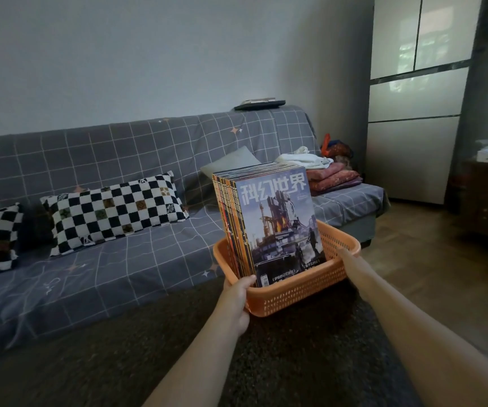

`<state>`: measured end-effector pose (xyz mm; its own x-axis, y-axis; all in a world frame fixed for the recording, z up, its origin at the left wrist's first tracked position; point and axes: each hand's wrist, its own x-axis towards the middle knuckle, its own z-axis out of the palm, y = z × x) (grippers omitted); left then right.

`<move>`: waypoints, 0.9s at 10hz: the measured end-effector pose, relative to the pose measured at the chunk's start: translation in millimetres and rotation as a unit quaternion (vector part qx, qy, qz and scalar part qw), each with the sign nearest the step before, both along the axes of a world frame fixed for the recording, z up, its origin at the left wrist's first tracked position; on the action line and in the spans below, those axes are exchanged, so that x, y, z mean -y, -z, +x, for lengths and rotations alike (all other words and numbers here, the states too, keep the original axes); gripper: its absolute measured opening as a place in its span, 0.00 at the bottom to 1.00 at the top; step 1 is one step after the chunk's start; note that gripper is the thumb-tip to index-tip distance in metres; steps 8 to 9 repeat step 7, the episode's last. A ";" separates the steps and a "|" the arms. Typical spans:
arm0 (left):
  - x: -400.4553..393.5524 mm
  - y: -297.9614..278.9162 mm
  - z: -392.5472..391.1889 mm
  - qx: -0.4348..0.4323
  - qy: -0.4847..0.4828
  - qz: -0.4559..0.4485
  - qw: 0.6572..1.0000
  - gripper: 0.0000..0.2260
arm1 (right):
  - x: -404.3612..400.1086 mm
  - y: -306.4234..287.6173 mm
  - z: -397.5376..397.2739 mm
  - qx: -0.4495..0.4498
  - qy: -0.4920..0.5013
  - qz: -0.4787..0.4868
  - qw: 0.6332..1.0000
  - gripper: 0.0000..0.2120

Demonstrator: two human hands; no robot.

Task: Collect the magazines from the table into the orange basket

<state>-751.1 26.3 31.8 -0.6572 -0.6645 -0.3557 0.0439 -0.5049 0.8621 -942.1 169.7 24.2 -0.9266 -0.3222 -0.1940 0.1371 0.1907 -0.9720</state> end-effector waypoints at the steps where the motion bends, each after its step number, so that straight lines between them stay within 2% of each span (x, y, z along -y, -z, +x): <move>1: -0.2 5.4 -3.0 -0.005 -0.007 -0.014 1.000 0.25 | -1.3 1.6 2.1 -0.002 0.009 0.002 1.000 0.25; 4: -2.0 1.3 2.6 0.061 -0.012 -0.092 0.994 0.24 | -4.1 -12.5 26.6 -0.026 0.019 0.032 0.999 0.25; 6: -13.5 -5.1 9.7 0.075 -0.018 -0.079 0.994 0.26 | -0.6 -22.8 54.6 -0.024 0.001 0.048 0.999 0.26; 7: -14.7 -6.6 11.2 0.100 -0.031 -0.091 0.990 0.27 | 0.1 -28.6 61.4 -0.044 0.030 0.073 0.996 0.30; 9: -14.7 -6.6 11.2 0.100 -0.031 -0.091 0.990 0.27 | 0.1 -28.6 61.4 -0.044 0.030 0.073 0.996 0.30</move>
